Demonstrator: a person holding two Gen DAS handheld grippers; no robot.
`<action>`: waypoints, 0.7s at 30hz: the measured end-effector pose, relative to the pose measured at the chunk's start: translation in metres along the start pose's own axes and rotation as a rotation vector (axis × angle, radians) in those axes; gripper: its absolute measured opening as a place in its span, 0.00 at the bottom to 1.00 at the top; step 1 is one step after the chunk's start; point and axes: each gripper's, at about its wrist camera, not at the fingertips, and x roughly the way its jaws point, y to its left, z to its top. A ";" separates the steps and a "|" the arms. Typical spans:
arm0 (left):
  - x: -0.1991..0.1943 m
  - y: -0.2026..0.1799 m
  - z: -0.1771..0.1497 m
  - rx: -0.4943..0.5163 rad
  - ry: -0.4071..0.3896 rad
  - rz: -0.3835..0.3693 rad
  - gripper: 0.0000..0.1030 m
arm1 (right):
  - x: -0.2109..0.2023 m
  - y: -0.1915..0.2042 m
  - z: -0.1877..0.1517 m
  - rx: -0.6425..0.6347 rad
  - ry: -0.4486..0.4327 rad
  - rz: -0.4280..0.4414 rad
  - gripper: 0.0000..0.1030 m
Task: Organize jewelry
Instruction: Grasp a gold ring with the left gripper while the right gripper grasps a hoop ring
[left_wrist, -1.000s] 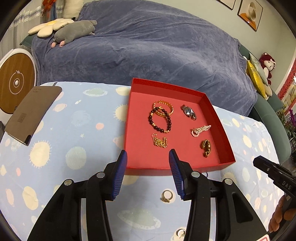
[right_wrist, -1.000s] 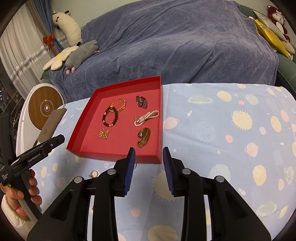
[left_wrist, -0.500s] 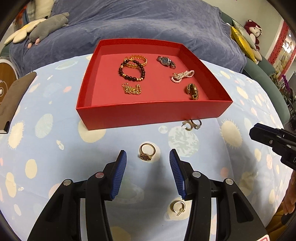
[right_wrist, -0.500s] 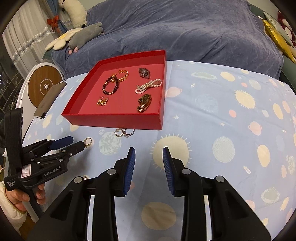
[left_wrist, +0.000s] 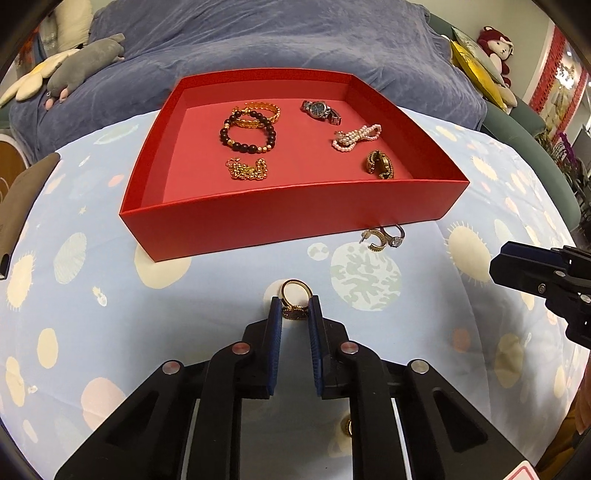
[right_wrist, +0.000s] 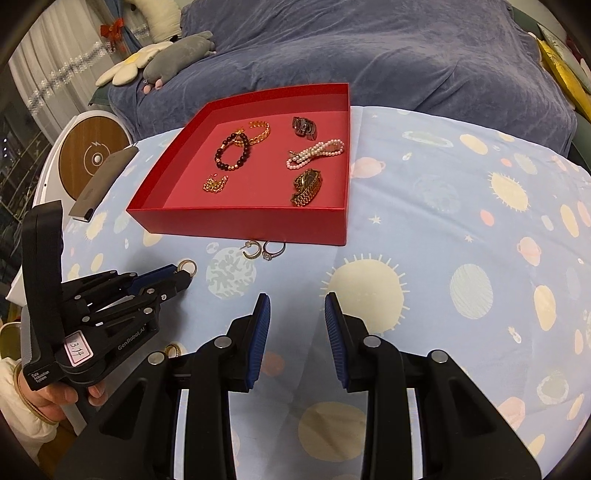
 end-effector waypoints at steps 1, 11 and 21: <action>-0.001 0.000 -0.001 0.004 0.000 0.002 0.12 | 0.001 0.000 0.000 0.002 0.002 0.001 0.30; -0.026 0.011 0.004 -0.055 -0.014 -0.009 0.11 | 0.020 0.010 0.004 -0.022 0.013 0.017 0.29; -0.049 0.026 0.011 -0.095 -0.051 -0.028 0.11 | 0.050 0.021 0.017 -0.025 0.015 0.015 0.24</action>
